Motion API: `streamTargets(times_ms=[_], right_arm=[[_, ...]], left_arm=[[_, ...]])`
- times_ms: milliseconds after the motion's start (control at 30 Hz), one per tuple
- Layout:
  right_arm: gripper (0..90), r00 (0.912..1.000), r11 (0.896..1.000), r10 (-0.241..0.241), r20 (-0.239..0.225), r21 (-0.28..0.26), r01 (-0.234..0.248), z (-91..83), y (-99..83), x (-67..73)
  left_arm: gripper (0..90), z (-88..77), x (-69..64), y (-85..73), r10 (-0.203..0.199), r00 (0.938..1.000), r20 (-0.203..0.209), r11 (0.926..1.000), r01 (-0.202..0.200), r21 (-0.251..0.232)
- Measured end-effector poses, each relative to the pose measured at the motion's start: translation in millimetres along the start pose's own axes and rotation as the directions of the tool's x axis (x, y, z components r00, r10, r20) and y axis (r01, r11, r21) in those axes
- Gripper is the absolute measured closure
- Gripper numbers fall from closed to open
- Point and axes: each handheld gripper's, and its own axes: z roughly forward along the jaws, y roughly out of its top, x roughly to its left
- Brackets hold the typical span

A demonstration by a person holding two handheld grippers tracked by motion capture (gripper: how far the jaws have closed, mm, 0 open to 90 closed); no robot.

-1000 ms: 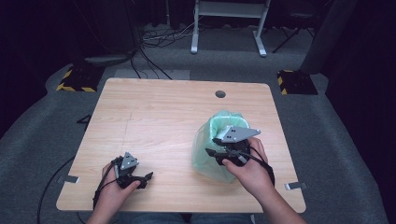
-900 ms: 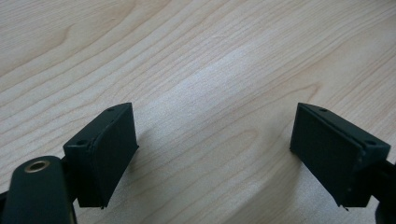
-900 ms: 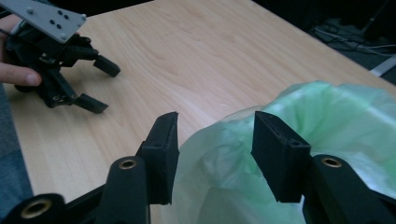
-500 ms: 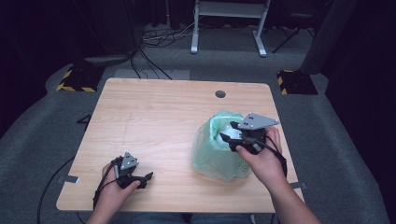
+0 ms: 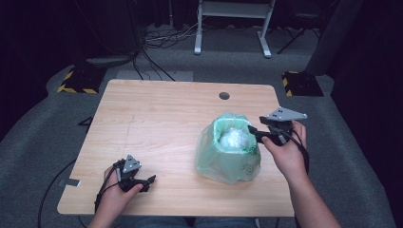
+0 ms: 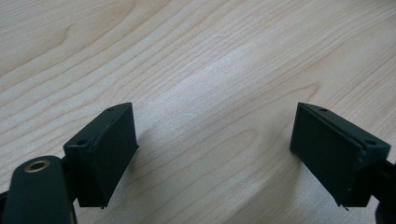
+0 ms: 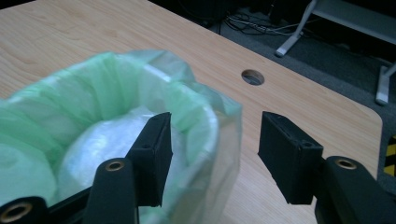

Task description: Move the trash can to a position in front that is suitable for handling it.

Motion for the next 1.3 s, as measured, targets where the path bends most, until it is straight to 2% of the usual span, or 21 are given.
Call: streamTargets(times_ms=[167, 333, 400, 433, 533, 667, 800, 1100, 1200, 1300], right_arm=[[45.3, 0.9986, 0.999, 0.032, 0.043, 0.007, -0.032, -2.9, -5.5, -18.9], [43.2, 0.9972, 0.999, 0.03, 0.068, 0.041, -0.032, 5.3, -19.8, -29.6], [42.2, 0.9967, 0.998, 0.041, 0.07, 0.042, -0.044, 10.4, -27.4, -32.0], [41.9, 0.997, 0.998, 0.044, 0.064, 0.042, -0.047, 13.3, -31.0, -32.4], [41.0, 0.9984, 0.998, 0.04, 0.039, 0.05, -0.042, 23.1, -40.6, -30.2], [40.6, 0.999, 0.998, 0.044, -0.007, 0.041, -0.044, 32.0, -48.3, -20.5], [42.2, 0.9994, 0.998, 0.033, -0.005, 0.047, -0.033, 34.3, -51.9, -8.1], [42.0, 0.9971, 0.999, -0.006, -0.075, 0.041, 0.01, 48.6, -51.2, 23.7], [41.4, 0.9947, 0.999, -0.019, -0.101, 0.039, 0.024, 56.6, -49.4, 35.1], [41.5, 0.9916, 0.998, -0.03, -0.126, 0.044, 0.036, 64.4, -48.0, 46.9]], left_arm=[[14.7, -0.2, 0.0, 0.0, 0.0, 1.0, -0.001, 1.0, 0.0, 0.001], [16.5, -0.7, -0.3, 0.2, -0.009, 0.9999, -0.006, 1.0, 0.009, -0.004], [21.2, -0.9, -1.2, 0.9, -0.009, 0.9999, -0.013, 0.9999, 0.008, -0.01], [22.8, -0.6, -2.1, 1.6, -0.015, 0.9999, -0.004, 0.9999, 0.015, -0.008], [23.4, -0.6, -3.4, 5.5, -0.006, 0.9999, -0.015, 0.9998, 0.006, -0.019], [23.3, -2.6, -6.6, 12.1, -0.001, 0.9999, -0.015, 0.9993, 0.0, -0.039], [23.3, -5.5, -11.8, 17.4, 0.021, 0.9998, -0.005, 0.9984, -0.021, -0.053], [23.4, -8.9, -24.2, 22.7, 0.051, 0.9987, 0.009, 0.9959, -0.05, -0.075], [24.2, -9.3, -24.3, 24.3, 0.05, 0.9987, -0.005, 0.9951, -0.051, -0.085], [24.2, -10.6, -26.4, 26.6, 0.079, 0.9965, -0.027, 0.9924, -0.081, -0.092]])
